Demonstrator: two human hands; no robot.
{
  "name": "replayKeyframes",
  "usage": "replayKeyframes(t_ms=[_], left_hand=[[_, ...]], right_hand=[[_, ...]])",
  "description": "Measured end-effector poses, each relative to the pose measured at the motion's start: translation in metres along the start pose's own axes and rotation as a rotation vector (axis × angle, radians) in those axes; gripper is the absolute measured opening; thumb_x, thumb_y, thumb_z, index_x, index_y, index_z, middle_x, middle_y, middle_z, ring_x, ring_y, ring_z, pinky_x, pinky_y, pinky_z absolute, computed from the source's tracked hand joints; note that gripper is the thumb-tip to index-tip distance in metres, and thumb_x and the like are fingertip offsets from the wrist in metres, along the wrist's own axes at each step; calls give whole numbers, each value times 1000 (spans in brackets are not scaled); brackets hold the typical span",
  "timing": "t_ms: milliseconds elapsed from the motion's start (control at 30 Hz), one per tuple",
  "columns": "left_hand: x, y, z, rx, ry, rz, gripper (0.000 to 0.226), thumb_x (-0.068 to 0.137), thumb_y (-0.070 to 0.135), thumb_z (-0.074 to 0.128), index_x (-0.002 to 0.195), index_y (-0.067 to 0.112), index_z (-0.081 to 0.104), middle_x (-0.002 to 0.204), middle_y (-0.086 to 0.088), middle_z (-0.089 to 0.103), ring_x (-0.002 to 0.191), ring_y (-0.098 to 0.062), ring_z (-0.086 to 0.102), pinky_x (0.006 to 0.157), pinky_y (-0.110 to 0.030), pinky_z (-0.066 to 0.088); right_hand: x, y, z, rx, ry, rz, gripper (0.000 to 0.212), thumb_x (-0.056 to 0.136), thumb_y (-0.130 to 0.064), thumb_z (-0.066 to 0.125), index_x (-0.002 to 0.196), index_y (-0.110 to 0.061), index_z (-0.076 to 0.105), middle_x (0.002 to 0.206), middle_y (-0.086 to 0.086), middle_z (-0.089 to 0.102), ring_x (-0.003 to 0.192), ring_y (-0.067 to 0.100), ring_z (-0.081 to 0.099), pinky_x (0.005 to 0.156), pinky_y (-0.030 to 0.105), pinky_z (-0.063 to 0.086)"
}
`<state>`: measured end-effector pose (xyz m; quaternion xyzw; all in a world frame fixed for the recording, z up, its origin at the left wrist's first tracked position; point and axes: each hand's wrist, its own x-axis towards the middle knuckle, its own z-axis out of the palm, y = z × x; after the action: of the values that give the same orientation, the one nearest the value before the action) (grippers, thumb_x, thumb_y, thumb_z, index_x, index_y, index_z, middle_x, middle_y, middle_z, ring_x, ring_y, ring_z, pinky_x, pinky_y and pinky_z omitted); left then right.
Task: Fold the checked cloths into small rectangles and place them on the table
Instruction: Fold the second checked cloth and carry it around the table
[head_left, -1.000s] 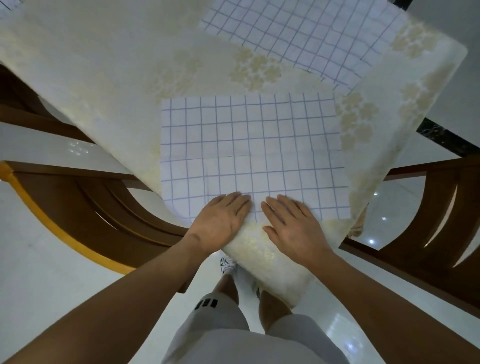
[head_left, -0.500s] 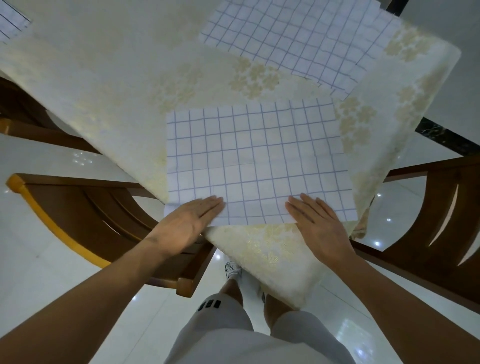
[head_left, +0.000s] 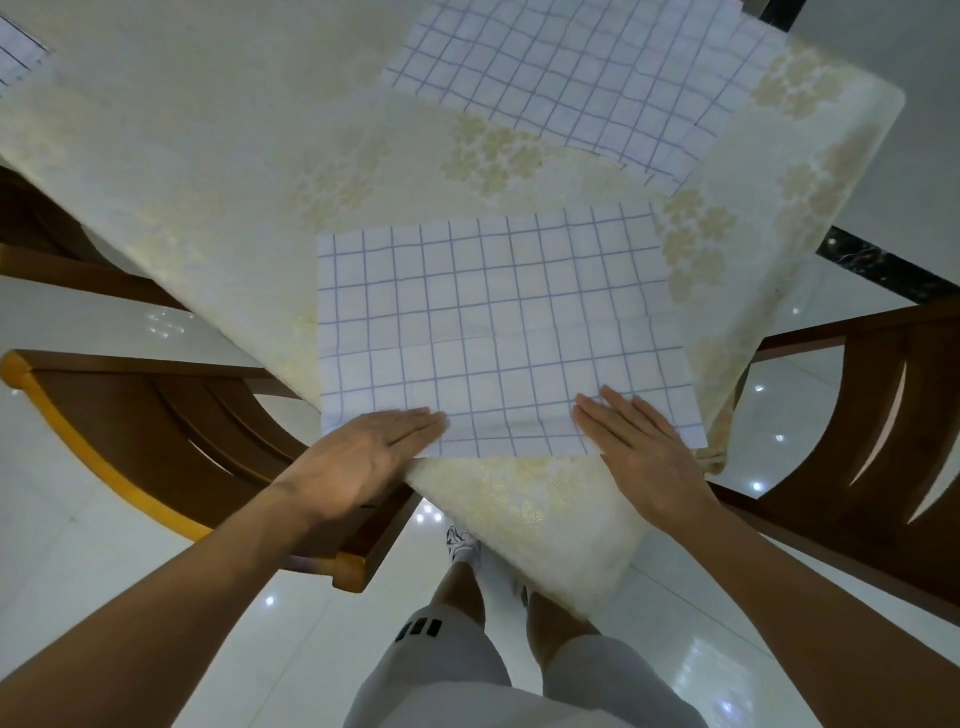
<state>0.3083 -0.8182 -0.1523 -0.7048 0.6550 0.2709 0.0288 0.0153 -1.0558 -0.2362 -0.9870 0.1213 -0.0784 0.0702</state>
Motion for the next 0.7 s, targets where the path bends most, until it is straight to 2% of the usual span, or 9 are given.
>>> replayKeyframes(t_ms=[67,133,200,267,300,433,533,600,700], left_hand=[[-4,7,-5,13,-13,-15,86,96,8,55,157,35,0,163,14,2,150,-5,3,121,-23,2],[-5,12,-9,16,11,-15,85,95,11,55,157,34,2,164,14,6,151,-5,8,124,-28,10],[-2,17,-14,2,47,-26,74,96,18,47,158,32,9,164,10,15,149,-8,17,123,-29,16],[-1,25,-21,14,93,-49,65,94,33,35,157,30,17,162,7,25,147,-12,27,121,-25,16],[-3,32,-26,19,109,-61,65,94,36,35,156,29,20,160,6,28,146,-13,31,119,-25,18],[-15,51,-34,11,80,-114,67,98,24,53,156,25,21,161,2,28,145,-19,33,117,-28,25],[-24,55,-37,68,-42,-181,81,94,22,63,158,29,12,163,5,19,147,-19,28,117,-28,25],[-28,58,-43,117,-128,-224,96,86,17,73,158,28,11,164,6,17,147,-19,26,118,-29,23],[-23,55,-58,143,-73,-265,78,93,23,62,157,24,17,160,1,27,143,-22,33,118,-35,28]], right_hand=[[-4,0,-2,21,-32,-15,49,96,-10,41,145,-11,47,151,6,47,143,26,38,115,45,35],[-7,-2,-8,56,-32,-6,48,95,-12,41,142,-10,50,147,7,52,140,25,43,112,43,39],[-9,-4,-15,79,6,9,44,92,-7,56,136,-9,57,140,7,58,133,25,51,106,43,47],[-10,-4,-24,105,14,38,54,80,2,74,132,-6,61,136,8,62,128,28,57,102,44,50],[-10,-2,-29,109,11,46,57,77,3,77,131,-6,62,134,9,63,125,28,59,100,45,52],[-10,1,-53,98,42,22,40,84,-3,61,124,-6,67,121,11,70,110,28,68,85,44,60],[-13,6,-65,113,2,-54,58,66,6,84,120,-6,70,116,11,72,104,28,71,78,41,60],[-10,13,-71,125,-59,-103,66,60,2,91,121,-8,70,117,9,72,103,26,71,72,40,62],[6,26,-79,83,-105,-144,70,59,-8,94,124,-11,67,120,6,71,105,24,71,72,38,62]])
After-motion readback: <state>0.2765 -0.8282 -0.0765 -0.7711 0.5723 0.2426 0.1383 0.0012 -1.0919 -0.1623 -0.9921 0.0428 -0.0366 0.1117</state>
